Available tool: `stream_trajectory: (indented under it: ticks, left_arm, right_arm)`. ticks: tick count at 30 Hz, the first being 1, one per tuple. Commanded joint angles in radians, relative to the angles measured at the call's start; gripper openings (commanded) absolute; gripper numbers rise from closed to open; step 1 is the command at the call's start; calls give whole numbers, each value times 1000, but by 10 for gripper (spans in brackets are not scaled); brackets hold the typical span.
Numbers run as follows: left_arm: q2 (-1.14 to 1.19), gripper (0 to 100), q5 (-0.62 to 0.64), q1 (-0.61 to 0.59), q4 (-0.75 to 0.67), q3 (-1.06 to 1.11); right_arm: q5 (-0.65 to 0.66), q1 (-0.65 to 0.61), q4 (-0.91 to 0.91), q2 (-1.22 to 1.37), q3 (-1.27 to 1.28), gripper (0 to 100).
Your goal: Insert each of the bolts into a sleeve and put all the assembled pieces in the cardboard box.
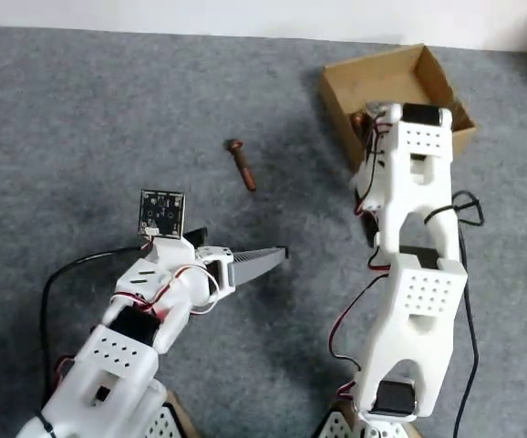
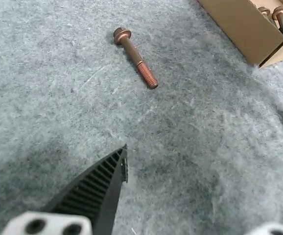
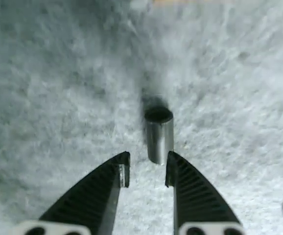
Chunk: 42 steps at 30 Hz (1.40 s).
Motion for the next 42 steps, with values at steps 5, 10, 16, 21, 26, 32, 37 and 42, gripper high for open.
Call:
stream_trajectory:
  ticks: [5, 10, 16, 21, 26, 32, 37, 42]
  left_arm:
    - [-16, 511, -9, 18, -23, -5]
    - [-16, 511, -9, 18, -23, -5]
    - [-16, 511, -9, 18, -23, -5]
    - [-16, 511, -6, 16, -23, -5]
    - [-16, 511, -5, 12, -21, -10]
    - [-16, 511, -5, 12, -21, -10]
    - [-16, 511, -8, 18, -21, -7]
    - [-16, 511, -8, 18, -21, -7]
  right_arm:
    - [15, 18, -33, -74, 85, 112]
    - [17, 30, -108, -74, 174, 112]
    - [69, 54, -242, -73, 289, 112]
    - [101, 54, -354, -71, 404, 112]
    - [127, 54, -435, -74, 499, 6]
    - [126, 25, -369, -82, 507, 8]
    - [124, -12, -346, -82, 506, 11]
    - [64, -16, -341, -82, 453, 56]
